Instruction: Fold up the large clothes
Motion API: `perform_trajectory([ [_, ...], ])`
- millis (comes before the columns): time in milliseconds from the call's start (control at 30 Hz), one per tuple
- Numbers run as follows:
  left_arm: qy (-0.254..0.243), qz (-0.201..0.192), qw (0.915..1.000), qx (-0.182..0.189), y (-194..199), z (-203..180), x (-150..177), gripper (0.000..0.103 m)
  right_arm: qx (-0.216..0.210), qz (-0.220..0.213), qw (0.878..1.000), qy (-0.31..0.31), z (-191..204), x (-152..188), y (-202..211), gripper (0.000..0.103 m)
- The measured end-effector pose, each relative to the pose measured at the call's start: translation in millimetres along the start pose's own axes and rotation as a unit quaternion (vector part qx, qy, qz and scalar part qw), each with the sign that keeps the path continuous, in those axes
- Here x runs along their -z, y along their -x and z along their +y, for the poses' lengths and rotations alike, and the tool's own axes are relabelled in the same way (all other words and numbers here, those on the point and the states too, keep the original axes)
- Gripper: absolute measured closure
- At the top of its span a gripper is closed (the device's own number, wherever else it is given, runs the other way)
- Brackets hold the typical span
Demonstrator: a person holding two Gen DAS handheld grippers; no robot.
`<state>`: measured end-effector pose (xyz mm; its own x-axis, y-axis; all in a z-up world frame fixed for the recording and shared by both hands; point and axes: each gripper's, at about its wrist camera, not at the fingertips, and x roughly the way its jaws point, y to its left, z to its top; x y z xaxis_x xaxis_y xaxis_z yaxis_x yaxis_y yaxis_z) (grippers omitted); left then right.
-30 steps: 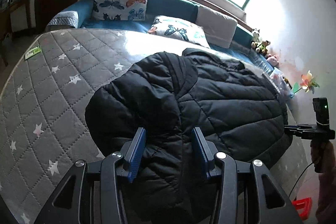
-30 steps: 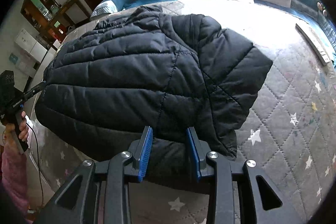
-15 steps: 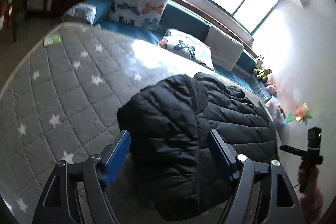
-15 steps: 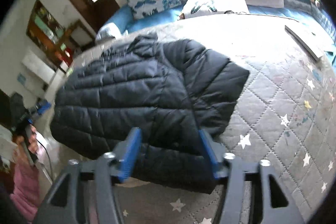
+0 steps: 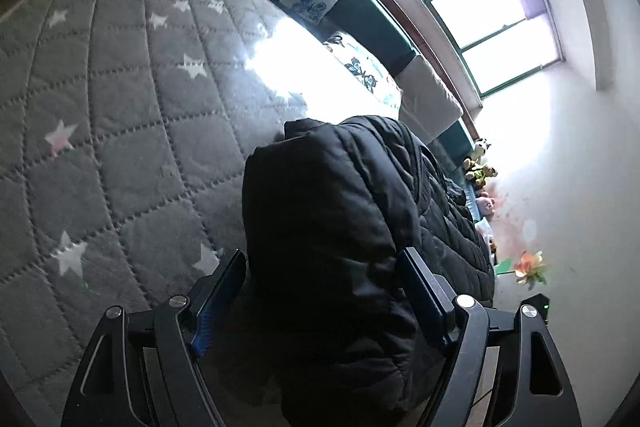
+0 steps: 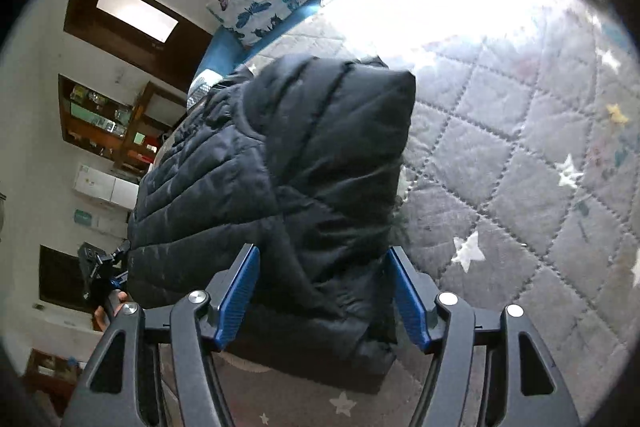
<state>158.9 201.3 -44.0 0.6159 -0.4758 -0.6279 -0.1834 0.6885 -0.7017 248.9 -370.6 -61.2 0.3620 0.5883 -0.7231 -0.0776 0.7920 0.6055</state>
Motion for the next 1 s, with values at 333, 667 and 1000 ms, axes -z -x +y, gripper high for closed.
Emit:
perform_trajectory([
  [333,0.014,0.003,0.9998,0.013,-20.2,11.4,0.3,0.007,-0.017,0.015,1.0,-0.012,-15.1,-9.3,-14.1,0.002],
  [667,0.029,0.012,0.9992,0.026,-44.2,17.9,2.7,0.0,-0.072,0.032,0.997,-0.006,-7.0,-17.8,-27.0,0.0],
  [1000,0.043,0.031,0.9959,0.073,-59.6,14.6,6.6,0.02,-0.078,0.035,0.996,-0.005,-4.2,-20.4,-24.1,0.006],
])
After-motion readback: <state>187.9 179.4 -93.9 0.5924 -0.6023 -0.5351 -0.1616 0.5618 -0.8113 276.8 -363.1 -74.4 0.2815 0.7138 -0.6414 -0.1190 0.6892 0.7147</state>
